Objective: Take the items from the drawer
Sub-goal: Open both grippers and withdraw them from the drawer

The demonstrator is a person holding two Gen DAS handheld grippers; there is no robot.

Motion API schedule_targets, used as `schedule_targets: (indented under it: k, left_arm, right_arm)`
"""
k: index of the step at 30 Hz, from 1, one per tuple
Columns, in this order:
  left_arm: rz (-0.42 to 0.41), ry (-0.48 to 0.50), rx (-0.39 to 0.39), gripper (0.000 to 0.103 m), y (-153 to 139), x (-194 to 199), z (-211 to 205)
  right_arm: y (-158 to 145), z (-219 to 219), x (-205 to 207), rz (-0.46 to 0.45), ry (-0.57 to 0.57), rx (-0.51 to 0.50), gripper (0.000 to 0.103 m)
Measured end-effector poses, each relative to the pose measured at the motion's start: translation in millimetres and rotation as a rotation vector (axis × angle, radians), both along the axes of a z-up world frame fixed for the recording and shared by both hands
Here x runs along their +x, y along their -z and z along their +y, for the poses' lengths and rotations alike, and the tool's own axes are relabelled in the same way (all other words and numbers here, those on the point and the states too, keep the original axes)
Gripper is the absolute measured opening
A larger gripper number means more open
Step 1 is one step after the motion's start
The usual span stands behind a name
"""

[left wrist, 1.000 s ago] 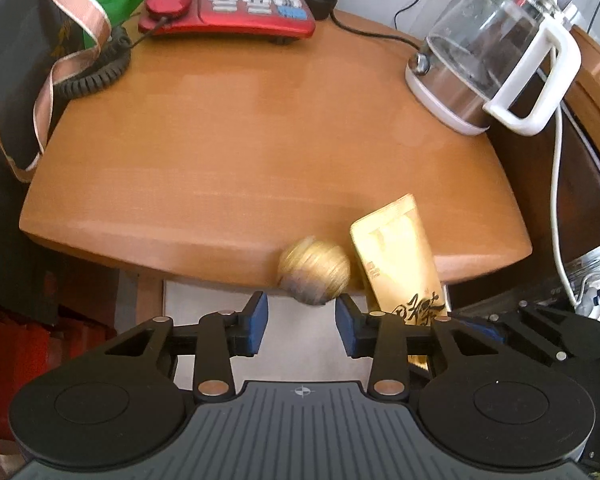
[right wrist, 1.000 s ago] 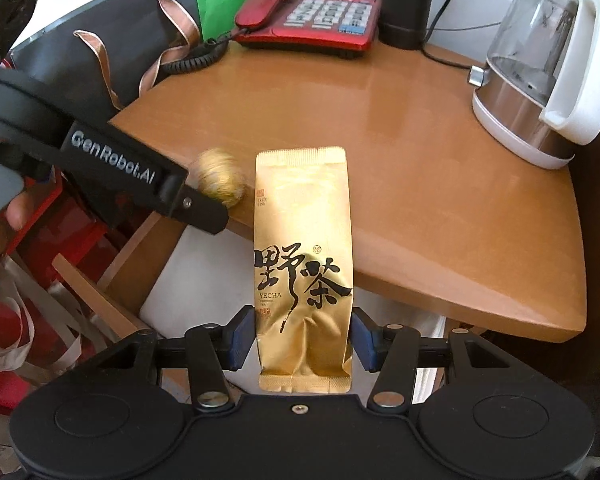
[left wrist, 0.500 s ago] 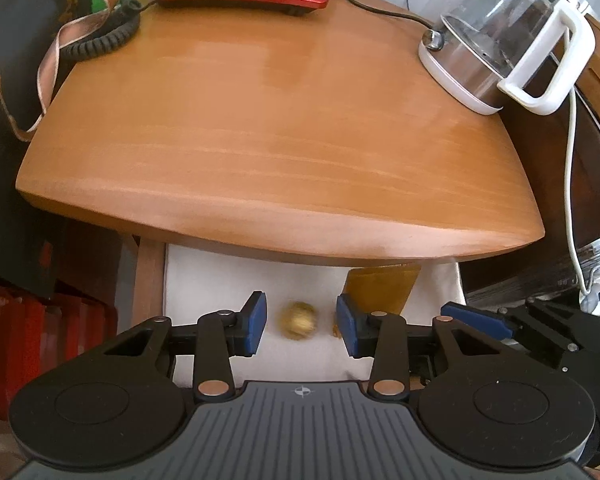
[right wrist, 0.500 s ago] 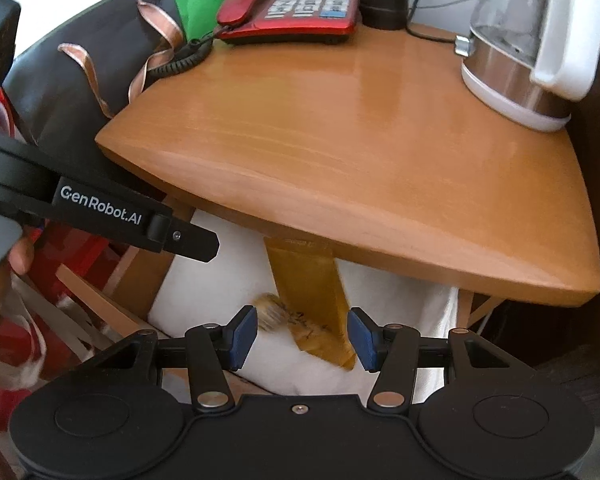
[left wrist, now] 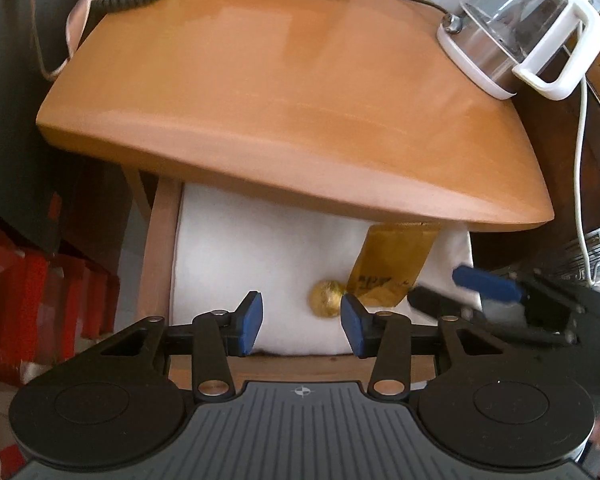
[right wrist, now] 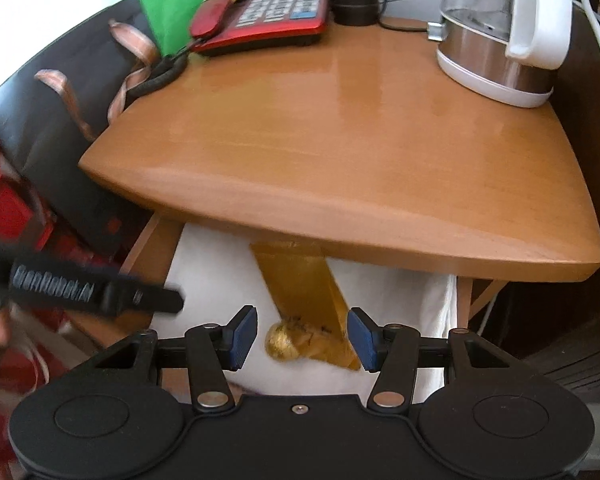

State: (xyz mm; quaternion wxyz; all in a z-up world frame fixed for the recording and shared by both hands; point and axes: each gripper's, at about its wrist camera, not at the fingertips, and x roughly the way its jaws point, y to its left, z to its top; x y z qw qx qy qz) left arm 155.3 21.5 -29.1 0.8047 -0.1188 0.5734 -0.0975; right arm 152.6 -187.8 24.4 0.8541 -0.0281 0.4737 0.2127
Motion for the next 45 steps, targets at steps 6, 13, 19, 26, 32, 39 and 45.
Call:
schedule_targets:
  k: [6, 13, 19, 26, 32, 39, 45]
  left_arm:
    - [-0.002, -0.018, 0.013, 0.046, 0.7, -5.8, 11.7]
    - [0.001, -0.039, 0.007, 0.047, 0.5, -9.5, 21.5]
    - [-0.014, -0.034, 0.022, 0.047, -4.6, -18.1, 17.2]
    - [-0.028, -0.036, 0.060, 0.047, -13.3, -31.3, 16.4]
    - [-0.047, -0.044, 0.057, 0.049, -16.4, -35.5, 18.9]
    - [-0.052, -0.046, 0.046, 0.050, -14.0, -32.7, 20.1]
    - [-0.055, -0.050, 0.045, 0.051, -16.2, -31.9, 22.1]
  right_arm:
    - [11.2, 13.7, 15.6, 0.006, -0.008, 0.029, 0.049]
    - [5.5, 18.7, 7.4, 0.006, -0.040, 0.058, 0.047]
    - [-3.1, 7.8, -6.6, 0.012, -0.013, 0.053, 0.048]
    - [-3.9, 2.1, -15.1, 0.006, 0.008, 0.053, 0.048]
    - [5.0, 10.3, 5.4, 0.017, 0.009, 0.049, 0.048]
    - [16.9, 29.1, 27.6, 0.040, -0.016, 0.058, 0.048]
    - [15.0, 35.7, 24.4, 0.038, -0.023, 0.061, 0.048]
